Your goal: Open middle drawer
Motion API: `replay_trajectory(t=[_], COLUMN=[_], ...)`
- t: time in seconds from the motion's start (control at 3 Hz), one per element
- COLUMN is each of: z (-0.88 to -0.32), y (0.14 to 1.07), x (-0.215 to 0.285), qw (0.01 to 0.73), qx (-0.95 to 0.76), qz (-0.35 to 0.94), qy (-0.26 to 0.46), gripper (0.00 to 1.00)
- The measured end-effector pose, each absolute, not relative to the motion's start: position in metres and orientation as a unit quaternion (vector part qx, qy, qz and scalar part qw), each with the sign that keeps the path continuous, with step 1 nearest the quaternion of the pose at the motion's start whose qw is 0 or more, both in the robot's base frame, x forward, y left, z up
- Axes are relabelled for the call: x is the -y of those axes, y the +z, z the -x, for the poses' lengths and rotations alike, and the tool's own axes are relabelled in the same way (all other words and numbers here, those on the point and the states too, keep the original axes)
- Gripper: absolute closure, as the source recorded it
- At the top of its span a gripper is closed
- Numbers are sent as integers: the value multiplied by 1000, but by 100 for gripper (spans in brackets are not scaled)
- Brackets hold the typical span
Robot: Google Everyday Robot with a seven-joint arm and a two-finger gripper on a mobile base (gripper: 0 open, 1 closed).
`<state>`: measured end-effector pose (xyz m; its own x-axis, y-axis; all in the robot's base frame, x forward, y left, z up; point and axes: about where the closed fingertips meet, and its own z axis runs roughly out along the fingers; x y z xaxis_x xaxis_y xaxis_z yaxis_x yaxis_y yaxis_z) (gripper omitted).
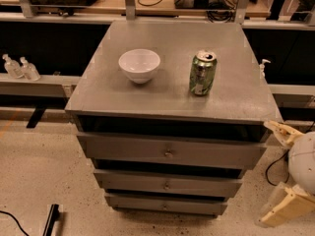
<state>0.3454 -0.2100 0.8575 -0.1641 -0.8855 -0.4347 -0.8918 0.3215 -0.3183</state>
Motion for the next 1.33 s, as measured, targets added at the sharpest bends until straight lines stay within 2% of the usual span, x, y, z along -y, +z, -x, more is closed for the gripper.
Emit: replay_trajectory(t=[0.33, 1.0, 1.33], z=[-358, -364, -364], y=[836, 738, 733], x=[222, 241, 240], qw=[284, 339, 340], qx=[-759, -735, -725], qz=[586, 580, 592], qy=[10, 91, 91], gripper=[0, 0, 0])
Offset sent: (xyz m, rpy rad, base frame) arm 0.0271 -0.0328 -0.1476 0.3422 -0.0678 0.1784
